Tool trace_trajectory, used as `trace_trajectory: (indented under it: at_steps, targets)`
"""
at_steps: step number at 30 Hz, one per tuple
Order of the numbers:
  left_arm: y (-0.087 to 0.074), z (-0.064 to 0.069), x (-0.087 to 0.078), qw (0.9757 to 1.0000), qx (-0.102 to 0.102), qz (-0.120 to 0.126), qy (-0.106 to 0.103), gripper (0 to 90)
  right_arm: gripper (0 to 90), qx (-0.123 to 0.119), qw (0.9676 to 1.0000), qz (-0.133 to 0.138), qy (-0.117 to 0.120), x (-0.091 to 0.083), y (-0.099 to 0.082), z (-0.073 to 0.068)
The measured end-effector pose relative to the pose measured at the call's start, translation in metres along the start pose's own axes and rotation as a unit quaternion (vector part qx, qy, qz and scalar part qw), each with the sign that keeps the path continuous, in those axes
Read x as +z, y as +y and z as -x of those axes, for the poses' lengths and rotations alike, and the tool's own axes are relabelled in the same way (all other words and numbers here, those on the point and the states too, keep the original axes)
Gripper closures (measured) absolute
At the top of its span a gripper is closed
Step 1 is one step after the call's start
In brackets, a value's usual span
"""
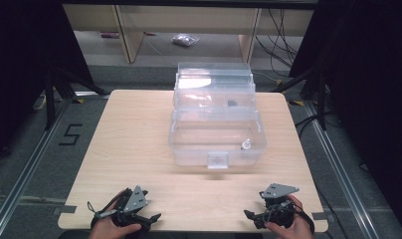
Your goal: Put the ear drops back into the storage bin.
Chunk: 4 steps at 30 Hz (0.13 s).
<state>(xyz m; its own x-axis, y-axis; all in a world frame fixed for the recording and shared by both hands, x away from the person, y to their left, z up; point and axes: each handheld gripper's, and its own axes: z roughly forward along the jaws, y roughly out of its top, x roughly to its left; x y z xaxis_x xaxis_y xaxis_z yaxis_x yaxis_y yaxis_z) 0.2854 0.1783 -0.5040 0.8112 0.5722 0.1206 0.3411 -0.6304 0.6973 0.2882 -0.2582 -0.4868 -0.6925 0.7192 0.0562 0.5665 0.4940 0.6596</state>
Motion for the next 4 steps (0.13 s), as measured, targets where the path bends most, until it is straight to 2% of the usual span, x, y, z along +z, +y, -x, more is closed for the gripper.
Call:
trace_trajectory:
  at_steps: [2, 3, 4]
  targets:
    - [-0.0002, 0.0005, 0.0003, 1.0, -0.005, -0.002, -0.001, 15.6, 16.5, -0.008, 0.9999, -0.003, 0.005, -0.0014, 0.0008, 0.001]
    - [0.0001, -0.0001, 0.0001, 1.0, 0.003, -0.001, 0.0, 15.6, 16.5, -0.002, 1.0, 0.004, -0.001, -0.0012, 0.0004, -0.0001]
    - [0.0, 0.0002, 0.0003, 1.0, 0.001, 0.001, 0.0, 15.6, 16.5, 0.0, 1.0, -0.005, 0.001, -0.0033, 0.0015, 0.0004]
